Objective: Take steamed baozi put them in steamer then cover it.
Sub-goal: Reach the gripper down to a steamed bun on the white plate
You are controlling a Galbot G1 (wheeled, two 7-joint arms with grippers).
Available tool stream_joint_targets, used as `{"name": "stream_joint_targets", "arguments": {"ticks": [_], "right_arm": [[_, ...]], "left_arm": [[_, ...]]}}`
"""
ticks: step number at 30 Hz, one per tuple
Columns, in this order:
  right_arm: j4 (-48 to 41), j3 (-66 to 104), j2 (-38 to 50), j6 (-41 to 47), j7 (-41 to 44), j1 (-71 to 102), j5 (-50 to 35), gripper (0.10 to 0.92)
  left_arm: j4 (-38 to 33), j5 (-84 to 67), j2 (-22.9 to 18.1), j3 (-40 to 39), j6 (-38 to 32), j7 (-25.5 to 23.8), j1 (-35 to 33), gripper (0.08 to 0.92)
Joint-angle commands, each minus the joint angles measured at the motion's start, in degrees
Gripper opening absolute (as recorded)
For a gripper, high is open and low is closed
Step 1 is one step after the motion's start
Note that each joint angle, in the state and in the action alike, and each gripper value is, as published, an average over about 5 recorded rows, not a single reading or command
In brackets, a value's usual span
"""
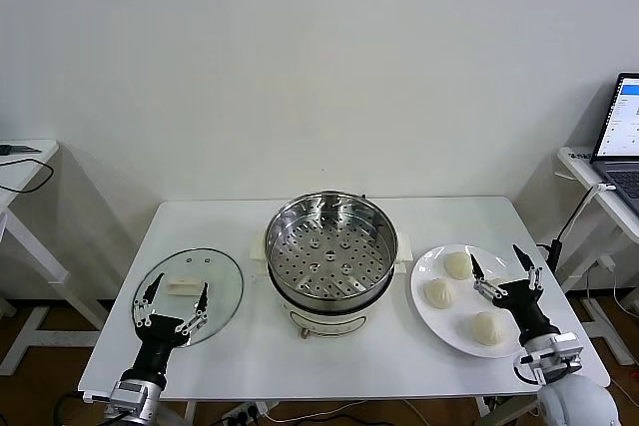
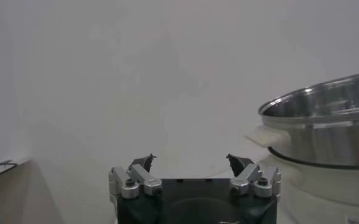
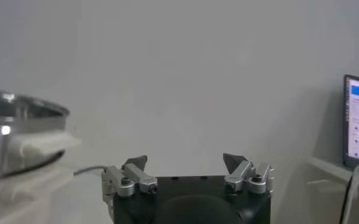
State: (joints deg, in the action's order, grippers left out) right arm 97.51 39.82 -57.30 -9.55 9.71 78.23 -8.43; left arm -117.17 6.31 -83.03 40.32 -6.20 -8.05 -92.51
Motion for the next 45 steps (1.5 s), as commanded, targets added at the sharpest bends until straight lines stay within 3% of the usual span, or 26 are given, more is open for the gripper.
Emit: {"name": "stream_joint_targets", "arguments": {"ticks": [1,6,12,22,31,45], "right_arm": [[-4.7,-7.2,16.7,6.0,4.9,-9.0,14.3,0.823],[-7.5,-17.3,26.4,10.0,13.2,-17.2,16.8,0.823],[-11.3,-33.6,33.9,13.1,30.3,-33.2,16.4,0.823],[-24.1,-66.8,28.7,16.2,53.4,-71.2,18.3,0.823],[-32.8,-75.7,20.9,17.0,57.4,-79.6,19.8,0.823],[-41.6,-72.4,12.8,16.2,55.1,-74.9,24.2,0.823]], "left_arm": [[-0.8,-0.1,0.4,0.0,0.0,0.0,0.0,0.823],[-1.5,-0.1,0.4,0.1,-0.2,0.0,-0.2,0.823],[-1.9,0.0,0.5,0.0,-0.1,0.1,-0.2,0.823],[-1.9,-0.1,0.2,0.4,0.1,0.1,-0.1,0.823],[-2.4,-0.3,-0.3,0.7,0.3,0.1,-0.2,0.823],[-2.7,-0.3,-0.4,1.1,0.2,0.2,-0.5,0.823]]}}
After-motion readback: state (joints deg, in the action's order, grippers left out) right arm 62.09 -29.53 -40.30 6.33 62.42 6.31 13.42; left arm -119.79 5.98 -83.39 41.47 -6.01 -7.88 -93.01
